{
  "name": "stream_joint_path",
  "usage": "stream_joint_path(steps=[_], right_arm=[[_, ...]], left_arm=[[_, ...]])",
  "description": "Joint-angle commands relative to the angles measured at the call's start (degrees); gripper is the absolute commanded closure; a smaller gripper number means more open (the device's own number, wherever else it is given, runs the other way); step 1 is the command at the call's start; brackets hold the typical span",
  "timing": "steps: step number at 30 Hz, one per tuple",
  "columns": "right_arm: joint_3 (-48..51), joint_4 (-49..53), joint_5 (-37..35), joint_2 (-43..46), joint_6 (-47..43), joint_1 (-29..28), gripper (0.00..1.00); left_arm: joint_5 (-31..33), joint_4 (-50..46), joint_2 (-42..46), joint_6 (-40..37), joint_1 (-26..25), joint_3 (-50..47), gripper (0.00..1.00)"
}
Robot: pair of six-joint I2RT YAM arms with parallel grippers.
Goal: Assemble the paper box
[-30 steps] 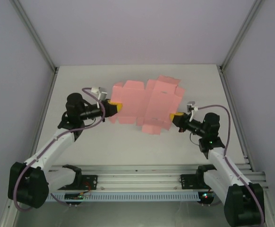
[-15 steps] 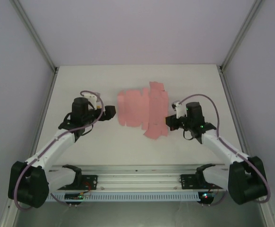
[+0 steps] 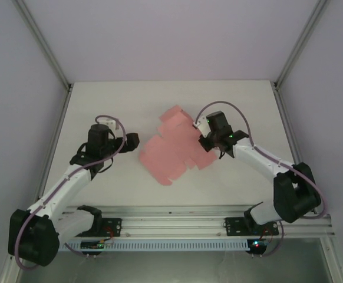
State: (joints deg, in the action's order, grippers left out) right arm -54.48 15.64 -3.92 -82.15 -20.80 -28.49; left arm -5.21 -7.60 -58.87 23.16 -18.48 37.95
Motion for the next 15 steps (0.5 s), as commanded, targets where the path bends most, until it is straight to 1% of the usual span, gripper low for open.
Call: stream_joint_path(steps=[1, 6, 8, 12, 15], right_arm=[[-1.28, -3.97, -5.22, -1.04, -9.48, -1.89, 0.97], [0.89, -11.87, -9.08, -2.03, -20.39, -5.49, 0.98], [1.00, -12.96, -9.95, -2.56, -23.86, -6.85, 0.97], [-0.27, -13.44, -12.62, -4.36, -27.35, -8.23, 0.96], [-0.12, -16.87, -15.36, -6.29, -30.92, -9.07, 0.97]], left_arm=[[1.02, -1.13, 1.39, 1.49, 0.02, -0.16, 0.00], [0.91, -1.60, 1.08, 3.50, 0.02, 0.35, 0.00], [0.77, -1.65, 0.92, 4.58, 0.02, 0.74, 0.00], [-1.33, -0.56, 0.35, 6.76, -0.02, 1.39, 0.00], [-3.15, 1.19, -0.60, 8.53, -0.06, 1.75, 0.00]])
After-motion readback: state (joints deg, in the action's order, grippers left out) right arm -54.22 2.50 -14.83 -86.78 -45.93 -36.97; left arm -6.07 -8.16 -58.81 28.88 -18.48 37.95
